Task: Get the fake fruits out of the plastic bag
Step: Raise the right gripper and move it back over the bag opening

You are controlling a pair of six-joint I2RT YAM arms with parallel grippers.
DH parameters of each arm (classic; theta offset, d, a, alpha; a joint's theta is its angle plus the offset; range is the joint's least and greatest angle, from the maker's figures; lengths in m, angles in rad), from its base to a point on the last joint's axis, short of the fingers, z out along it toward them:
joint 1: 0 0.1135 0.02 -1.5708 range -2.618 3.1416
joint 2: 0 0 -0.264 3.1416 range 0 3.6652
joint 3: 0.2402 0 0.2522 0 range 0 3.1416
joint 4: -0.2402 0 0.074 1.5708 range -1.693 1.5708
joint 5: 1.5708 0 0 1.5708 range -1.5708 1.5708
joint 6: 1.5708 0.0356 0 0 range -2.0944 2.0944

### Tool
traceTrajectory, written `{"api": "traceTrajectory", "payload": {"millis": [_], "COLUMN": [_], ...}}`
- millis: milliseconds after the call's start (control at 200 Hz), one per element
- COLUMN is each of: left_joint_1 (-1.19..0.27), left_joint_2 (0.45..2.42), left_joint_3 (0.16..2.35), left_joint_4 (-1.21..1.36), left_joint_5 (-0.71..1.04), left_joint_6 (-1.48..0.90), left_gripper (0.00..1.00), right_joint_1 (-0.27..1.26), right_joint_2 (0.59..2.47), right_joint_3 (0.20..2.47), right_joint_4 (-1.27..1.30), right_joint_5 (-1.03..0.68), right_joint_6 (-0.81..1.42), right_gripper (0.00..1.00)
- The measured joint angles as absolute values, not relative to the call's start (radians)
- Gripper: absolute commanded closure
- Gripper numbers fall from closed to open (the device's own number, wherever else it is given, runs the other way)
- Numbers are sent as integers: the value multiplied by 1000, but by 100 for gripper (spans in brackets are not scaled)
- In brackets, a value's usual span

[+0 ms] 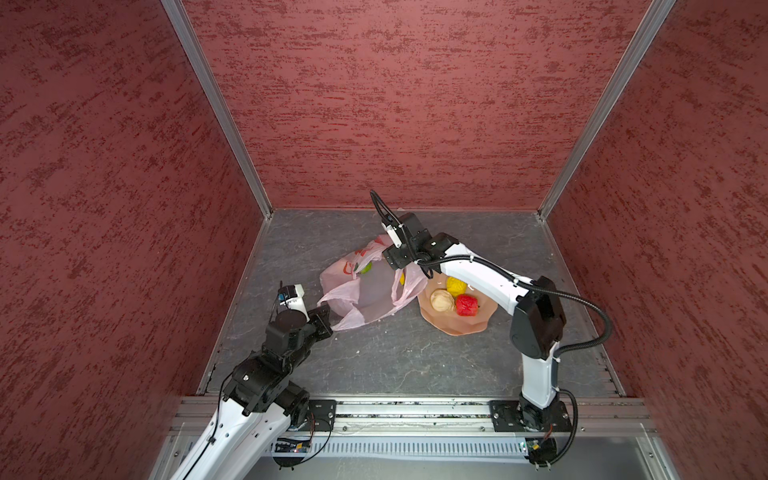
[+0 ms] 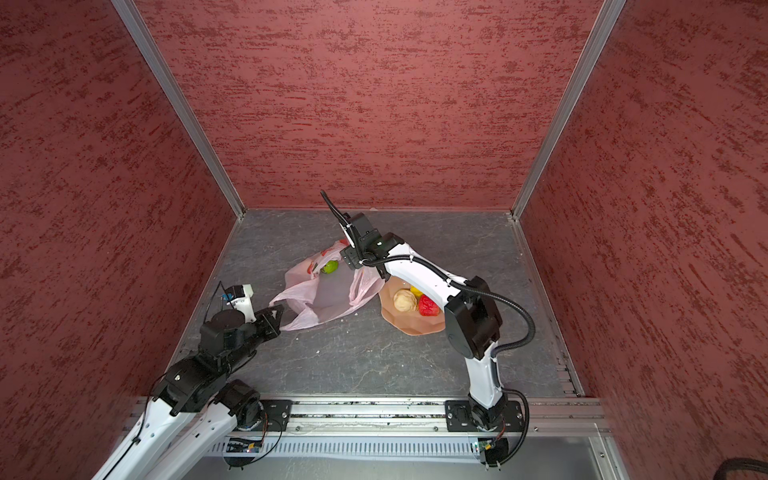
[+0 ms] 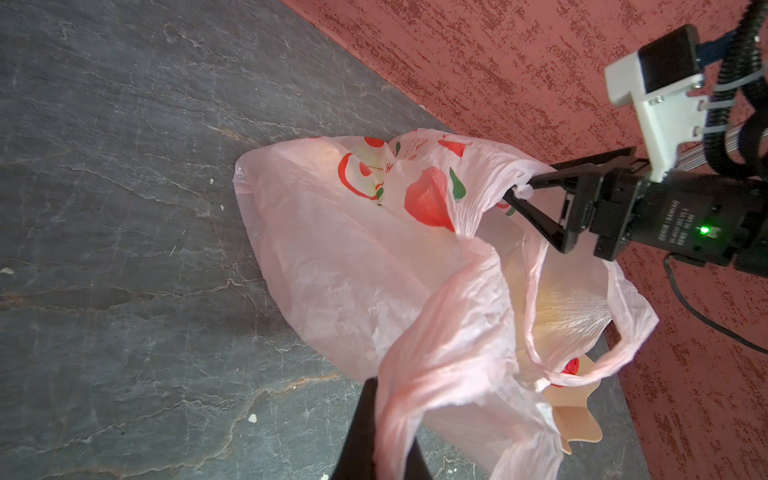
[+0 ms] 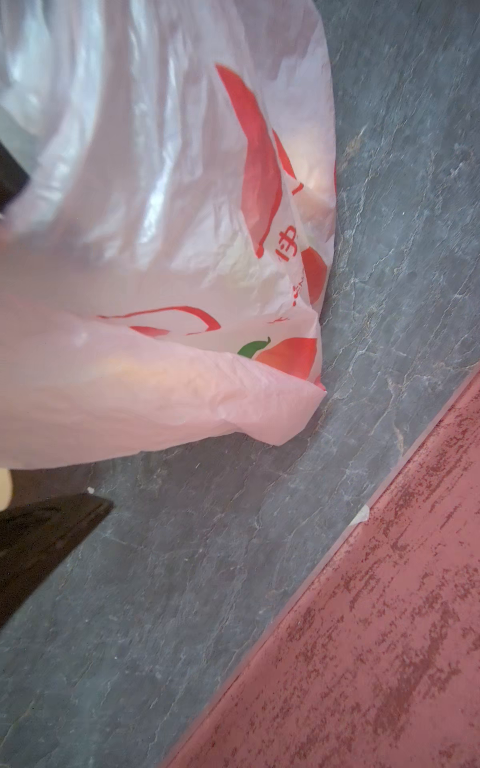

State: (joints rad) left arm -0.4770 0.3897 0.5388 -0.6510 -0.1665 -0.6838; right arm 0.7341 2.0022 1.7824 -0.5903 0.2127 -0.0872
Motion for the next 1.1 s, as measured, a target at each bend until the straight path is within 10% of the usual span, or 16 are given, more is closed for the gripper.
{"api": "traceTrajectory", "payload": {"millis": [260,526,1102], "left_joint_1": [-477,-477,-477], "left_joint_2": [390,459,469], "left_joint_3": [514,476,415], "left_joint_4": [-651,-590,-515], "left_joint_5": [-175,-180,-282], "left_joint_6": [-688,-702,-749], "left_gripper": [93,93,93], "right_joint_1": [728,723,886], "right_joint_2": [2106,2095,1763], "right_joint_3": [1833,1802,1473], "right_joint_4": [-598,-535,-115], "right_joint_5": [245,245,315], "right_joint_6": [-113,-123,-254], "right_gripper": [27,90,99]}}
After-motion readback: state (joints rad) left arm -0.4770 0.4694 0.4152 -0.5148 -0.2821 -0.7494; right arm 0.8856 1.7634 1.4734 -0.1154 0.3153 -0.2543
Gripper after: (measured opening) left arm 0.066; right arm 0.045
